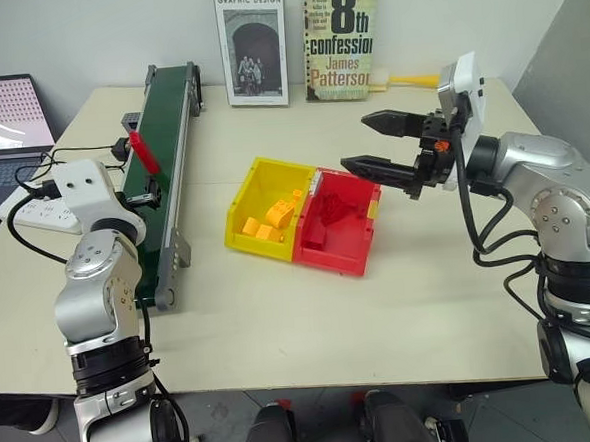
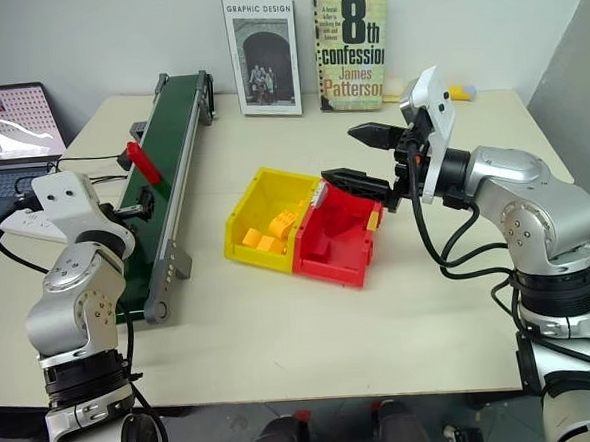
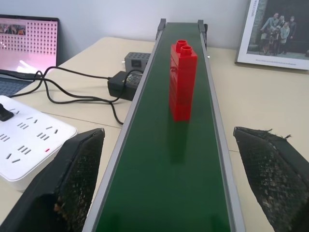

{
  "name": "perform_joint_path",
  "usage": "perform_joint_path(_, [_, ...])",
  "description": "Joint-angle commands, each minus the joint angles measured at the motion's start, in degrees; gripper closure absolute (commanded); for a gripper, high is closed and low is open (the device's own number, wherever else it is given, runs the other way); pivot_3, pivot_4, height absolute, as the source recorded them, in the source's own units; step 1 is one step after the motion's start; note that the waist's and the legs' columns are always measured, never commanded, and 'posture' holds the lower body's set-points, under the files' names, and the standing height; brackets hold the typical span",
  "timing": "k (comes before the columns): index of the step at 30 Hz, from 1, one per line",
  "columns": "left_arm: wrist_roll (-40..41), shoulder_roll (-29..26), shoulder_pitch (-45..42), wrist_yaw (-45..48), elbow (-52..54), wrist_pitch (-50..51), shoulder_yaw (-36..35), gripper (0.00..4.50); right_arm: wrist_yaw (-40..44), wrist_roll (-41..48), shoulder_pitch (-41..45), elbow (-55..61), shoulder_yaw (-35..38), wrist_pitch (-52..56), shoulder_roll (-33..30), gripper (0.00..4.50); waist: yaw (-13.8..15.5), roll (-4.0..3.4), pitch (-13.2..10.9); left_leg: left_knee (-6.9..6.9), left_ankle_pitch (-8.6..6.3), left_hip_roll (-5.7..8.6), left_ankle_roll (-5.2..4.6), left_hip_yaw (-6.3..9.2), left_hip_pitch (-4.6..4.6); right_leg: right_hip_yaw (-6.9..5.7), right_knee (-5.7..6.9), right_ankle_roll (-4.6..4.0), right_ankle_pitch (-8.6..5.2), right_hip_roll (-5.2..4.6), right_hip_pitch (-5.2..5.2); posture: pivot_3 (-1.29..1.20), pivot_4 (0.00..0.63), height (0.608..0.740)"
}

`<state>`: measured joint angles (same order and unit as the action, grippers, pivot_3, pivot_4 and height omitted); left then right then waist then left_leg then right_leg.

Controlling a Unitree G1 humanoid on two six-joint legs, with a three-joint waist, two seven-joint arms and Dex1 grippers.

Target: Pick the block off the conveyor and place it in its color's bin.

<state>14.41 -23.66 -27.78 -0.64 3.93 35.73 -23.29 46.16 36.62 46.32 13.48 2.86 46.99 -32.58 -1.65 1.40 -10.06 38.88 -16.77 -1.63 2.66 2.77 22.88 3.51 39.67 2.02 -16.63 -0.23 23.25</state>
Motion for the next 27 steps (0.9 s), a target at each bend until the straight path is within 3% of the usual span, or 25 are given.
perform_joint_path(1, [-0.2,-0.2,-1.1,-0.3,1.1,-1.4,-0.3,0.03,0.0,0.9,1.5,2.2,0.9,-0.2,-0.9,0.0,0.0,0.0,0.0,0.0,0.0,0.0,0.0,0.0,0.0,0.0,0.0,0.0,0.0,0.0,0.0,0.0,0.15,0.74])
perform_joint_path(8, [0.2,0.3,-1.0,-0.5,0.9,-1.4,-0.8,0.03,-0.2,1.3,1.6,2.1,0.9,-0.1,-1.3,0.0,0.0,0.0,0.0,0.0,0.0,0.0,0.0,0.0,0.0,0.0,0.0,0.0,0.0,0.0,0.0,0.0,0.15,0.74])
perform_joint_path(9, [0.8,0.7,-1.1,-0.7,0.8,-1.5,-1.5,0.39,-0.2,1.3,1.6,2.1,0.9,0.0,-1.3,0.0,0.0,0.0,0.0,0.0,0.0,0.0,0.0,0.0,0.0,0.0,0.0,0.0,0.0,0.0,0.0,0.0,0.15,0.74])
perform_joint_path(27, [2.9,2.4,-0.3,-2.2,4.0,1.4,-2.5,3.97,0.3,1.1,2.0,1.4,0.9,-0.4,-2.3,0.0,0.0,0.0,0.0,0.0,0.0,0.0,0.0,0.01,0.0,-0.01,0.0,0.0,0.0,0.0,0.0,0.0,0.15,0.74])
